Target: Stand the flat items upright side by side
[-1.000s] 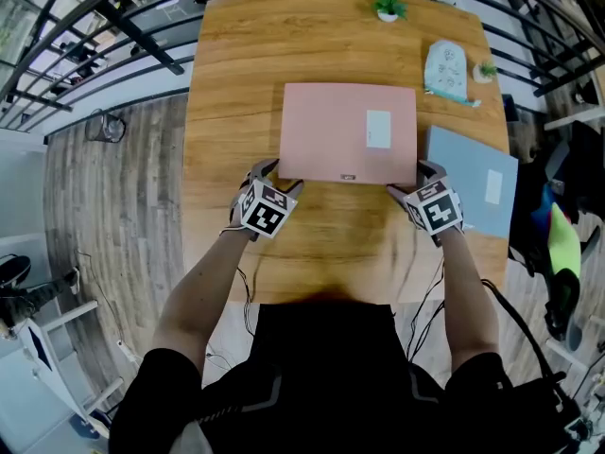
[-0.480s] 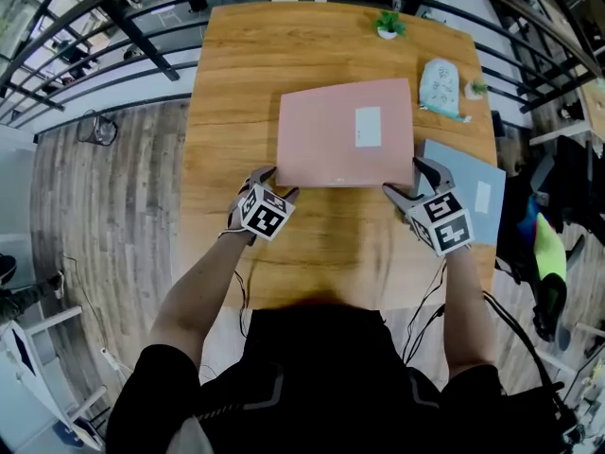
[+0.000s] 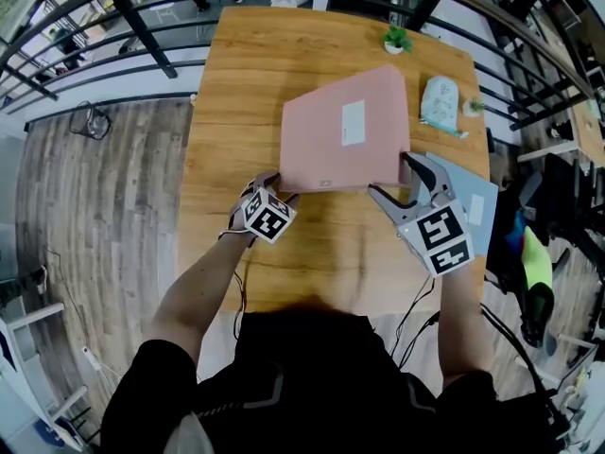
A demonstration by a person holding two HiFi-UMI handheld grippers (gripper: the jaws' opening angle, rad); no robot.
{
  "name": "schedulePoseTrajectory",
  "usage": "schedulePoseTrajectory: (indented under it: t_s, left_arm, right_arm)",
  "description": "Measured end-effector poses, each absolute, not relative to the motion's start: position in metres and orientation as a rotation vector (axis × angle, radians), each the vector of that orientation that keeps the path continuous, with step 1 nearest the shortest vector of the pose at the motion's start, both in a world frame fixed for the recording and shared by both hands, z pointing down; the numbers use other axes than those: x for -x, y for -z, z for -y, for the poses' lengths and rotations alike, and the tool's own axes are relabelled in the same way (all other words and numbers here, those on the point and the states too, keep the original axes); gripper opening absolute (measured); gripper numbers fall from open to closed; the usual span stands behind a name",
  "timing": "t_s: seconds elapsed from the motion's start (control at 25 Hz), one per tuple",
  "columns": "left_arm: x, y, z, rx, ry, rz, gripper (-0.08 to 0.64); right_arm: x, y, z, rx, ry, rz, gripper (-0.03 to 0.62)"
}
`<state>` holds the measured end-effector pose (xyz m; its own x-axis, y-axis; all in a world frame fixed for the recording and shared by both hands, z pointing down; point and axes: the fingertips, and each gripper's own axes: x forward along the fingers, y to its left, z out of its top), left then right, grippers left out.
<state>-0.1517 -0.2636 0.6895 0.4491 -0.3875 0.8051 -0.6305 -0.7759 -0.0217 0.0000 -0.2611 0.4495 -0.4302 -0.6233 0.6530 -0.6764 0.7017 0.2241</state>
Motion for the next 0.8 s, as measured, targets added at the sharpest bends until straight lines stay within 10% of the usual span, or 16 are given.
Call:
schedulePoseTrajectory:
  t_s: [0.8]
  left_arm:
    - [0.159,-0.689,0.254,-2.461,-1.17,0.774,0.302]
  right_arm:
    - [0.114,-0.401,0.27,-0.844,0.113,2.265,0.291]
